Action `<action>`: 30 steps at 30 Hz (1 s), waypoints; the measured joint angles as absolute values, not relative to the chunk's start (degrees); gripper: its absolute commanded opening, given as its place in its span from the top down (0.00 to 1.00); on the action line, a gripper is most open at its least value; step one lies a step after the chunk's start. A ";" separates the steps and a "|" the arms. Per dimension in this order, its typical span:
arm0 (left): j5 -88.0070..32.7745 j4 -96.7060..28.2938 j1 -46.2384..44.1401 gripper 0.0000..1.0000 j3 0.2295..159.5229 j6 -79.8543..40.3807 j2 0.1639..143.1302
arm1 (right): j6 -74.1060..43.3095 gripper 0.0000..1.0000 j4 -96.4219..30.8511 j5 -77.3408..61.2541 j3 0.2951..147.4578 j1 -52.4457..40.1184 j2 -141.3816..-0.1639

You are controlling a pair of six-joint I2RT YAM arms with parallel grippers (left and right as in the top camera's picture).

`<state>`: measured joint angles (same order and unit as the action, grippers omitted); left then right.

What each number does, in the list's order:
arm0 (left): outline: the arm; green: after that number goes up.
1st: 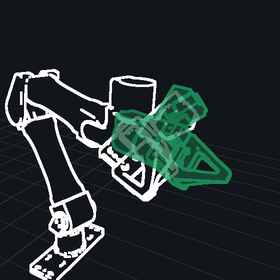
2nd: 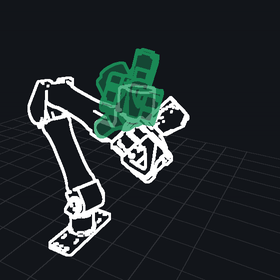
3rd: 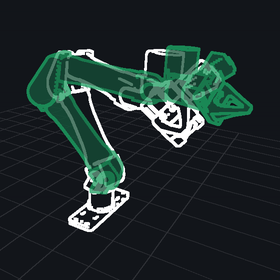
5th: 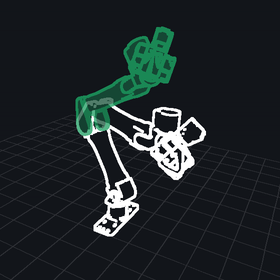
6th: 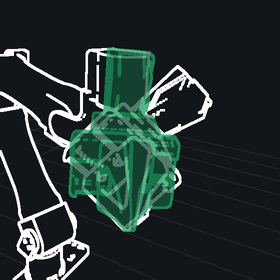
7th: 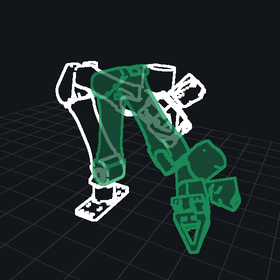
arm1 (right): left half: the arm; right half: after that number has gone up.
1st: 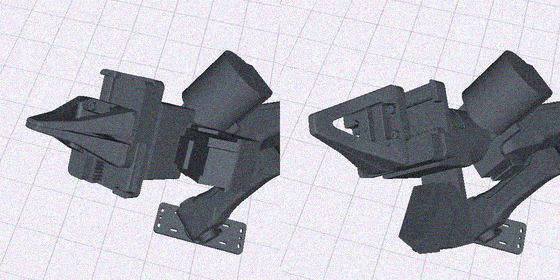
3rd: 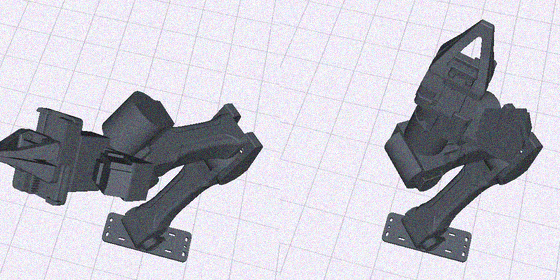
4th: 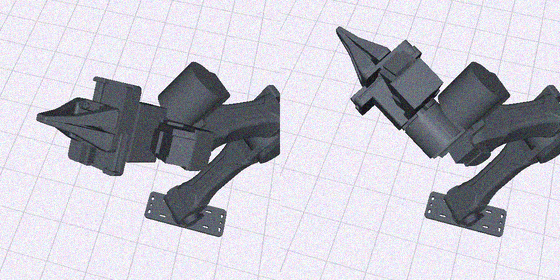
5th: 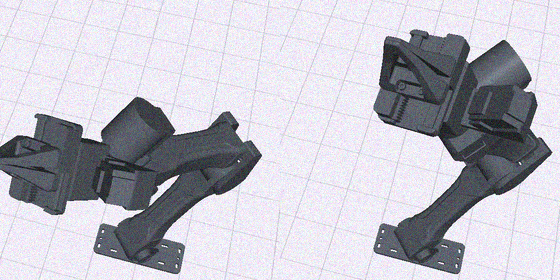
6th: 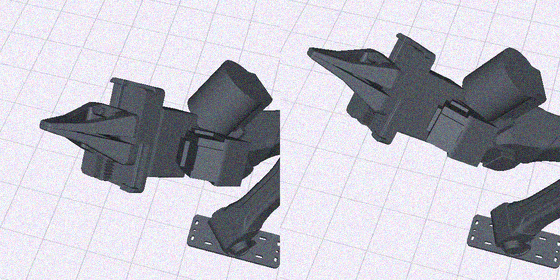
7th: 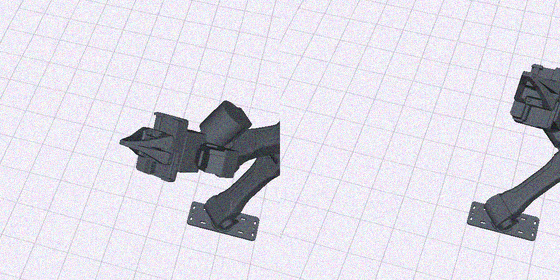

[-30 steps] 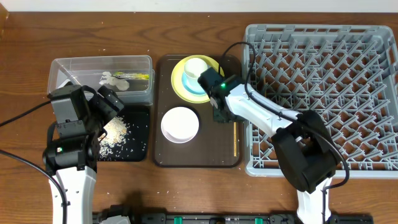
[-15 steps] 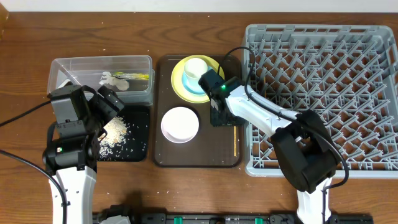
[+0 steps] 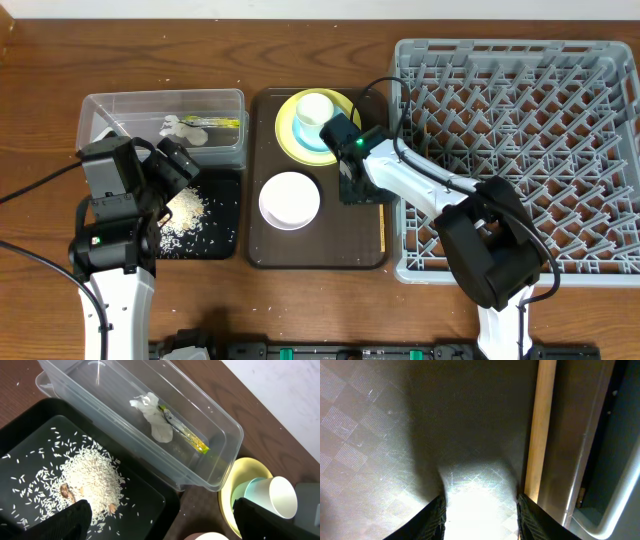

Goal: Sort waste into correct bins and load items into the dishwasher rack
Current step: 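Lower the right gripper and close it on the second chopstick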

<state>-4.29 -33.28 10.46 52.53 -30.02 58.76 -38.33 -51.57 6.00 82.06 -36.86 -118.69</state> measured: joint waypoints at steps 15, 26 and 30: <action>-4.29 -33.28 10.46 0.07 52.53 -30.02 58.76 | -36.80 0.54 -57.58 7.57 86.65 -36.75 -118.69; -4.29 -33.28 10.46 0.07 52.53 -30.02 58.76 | -37.50 0.55 -54.85 7.05 83.90 -34.50 -118.41; -4.29 -33.28 10.46 0.07 52.53 -30.02 58.76 | -37.56 0.57 -52.45 6.83 82.35 -34.50 -117.30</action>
